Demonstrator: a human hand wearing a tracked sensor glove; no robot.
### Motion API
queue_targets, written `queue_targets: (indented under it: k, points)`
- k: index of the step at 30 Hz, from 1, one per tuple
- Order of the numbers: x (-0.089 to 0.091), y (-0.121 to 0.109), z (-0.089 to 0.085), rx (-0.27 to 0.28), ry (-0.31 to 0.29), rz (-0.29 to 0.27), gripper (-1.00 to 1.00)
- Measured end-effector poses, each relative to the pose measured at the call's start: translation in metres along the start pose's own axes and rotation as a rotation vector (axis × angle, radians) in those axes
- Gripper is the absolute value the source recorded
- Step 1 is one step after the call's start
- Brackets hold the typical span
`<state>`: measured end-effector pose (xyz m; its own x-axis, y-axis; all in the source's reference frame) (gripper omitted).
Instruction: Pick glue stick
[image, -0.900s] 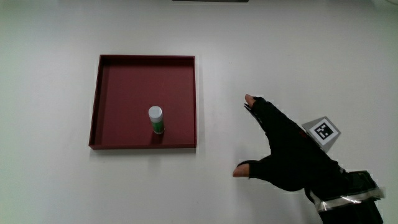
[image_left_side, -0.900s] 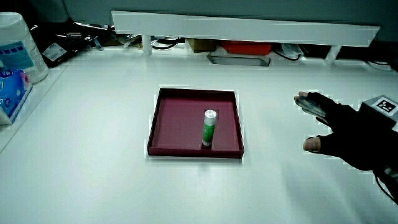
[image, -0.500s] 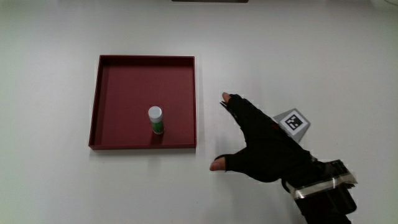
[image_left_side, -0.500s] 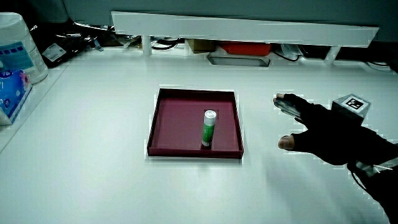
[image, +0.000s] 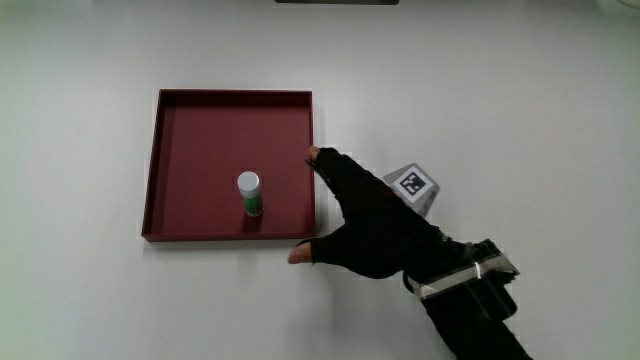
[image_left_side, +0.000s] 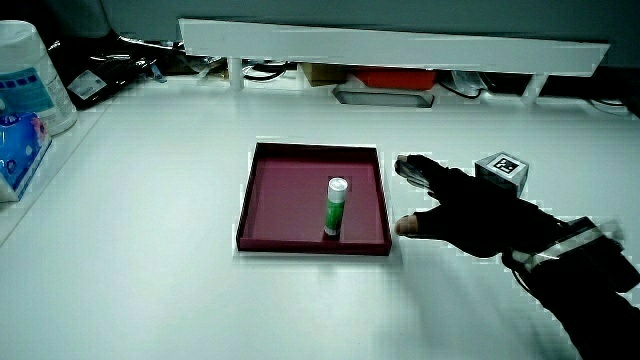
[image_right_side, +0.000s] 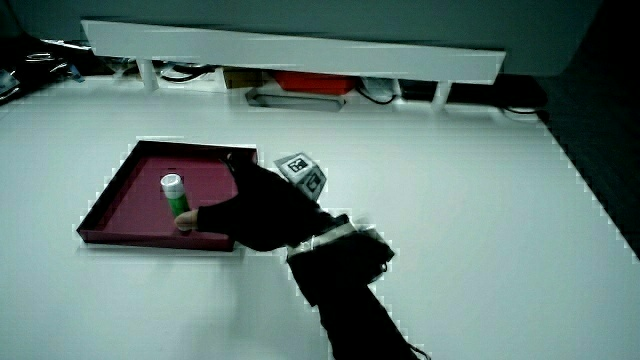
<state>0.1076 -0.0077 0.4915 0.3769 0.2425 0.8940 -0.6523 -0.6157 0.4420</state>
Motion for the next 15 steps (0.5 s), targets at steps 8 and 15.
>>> queue_targets:
  k: [8,15]
  points:
    - [0.006,0.027,-0.015,-0.012,0.022,0.047,0.00]
    - [0.010,0.044,-0.026,-0.022,0.053,0.048,0.00]
